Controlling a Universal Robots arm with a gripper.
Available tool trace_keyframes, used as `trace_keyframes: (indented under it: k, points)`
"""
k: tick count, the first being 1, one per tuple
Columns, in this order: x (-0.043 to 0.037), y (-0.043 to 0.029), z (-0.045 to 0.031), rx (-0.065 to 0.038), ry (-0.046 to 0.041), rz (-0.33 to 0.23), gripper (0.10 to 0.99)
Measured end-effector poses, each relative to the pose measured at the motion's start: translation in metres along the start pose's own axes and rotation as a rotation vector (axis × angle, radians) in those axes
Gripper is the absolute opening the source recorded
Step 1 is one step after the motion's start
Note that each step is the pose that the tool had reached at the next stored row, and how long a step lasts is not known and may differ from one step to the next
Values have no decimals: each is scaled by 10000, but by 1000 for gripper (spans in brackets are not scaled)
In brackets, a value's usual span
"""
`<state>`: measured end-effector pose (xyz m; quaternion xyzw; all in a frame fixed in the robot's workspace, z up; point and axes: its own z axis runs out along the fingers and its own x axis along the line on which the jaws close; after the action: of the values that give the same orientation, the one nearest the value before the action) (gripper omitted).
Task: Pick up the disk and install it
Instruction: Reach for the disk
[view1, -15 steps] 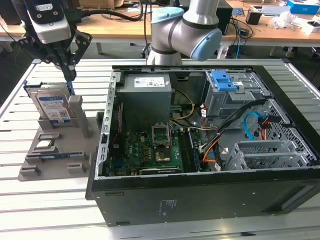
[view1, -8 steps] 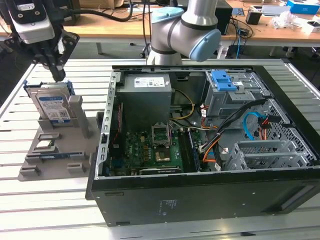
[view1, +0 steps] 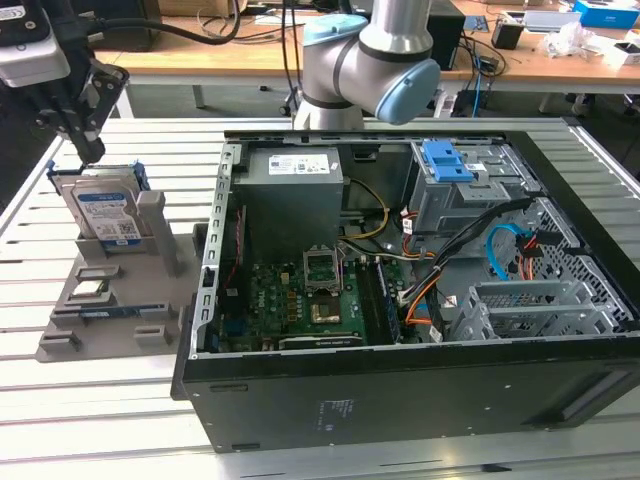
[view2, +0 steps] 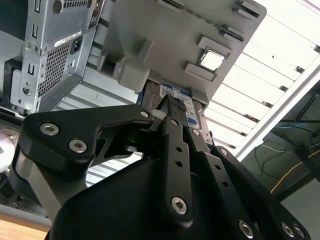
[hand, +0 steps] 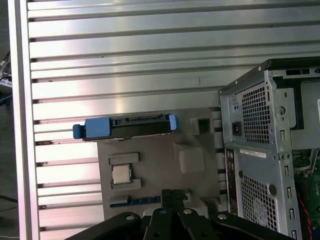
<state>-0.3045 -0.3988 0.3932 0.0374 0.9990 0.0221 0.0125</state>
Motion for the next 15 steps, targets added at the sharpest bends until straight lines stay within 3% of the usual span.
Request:
trace_keyframes:
  k: [7,15]
  points:
    - [178,-13,-3,0,0,-1,106]
    - [448,-34,-7,0,0,-1,106]
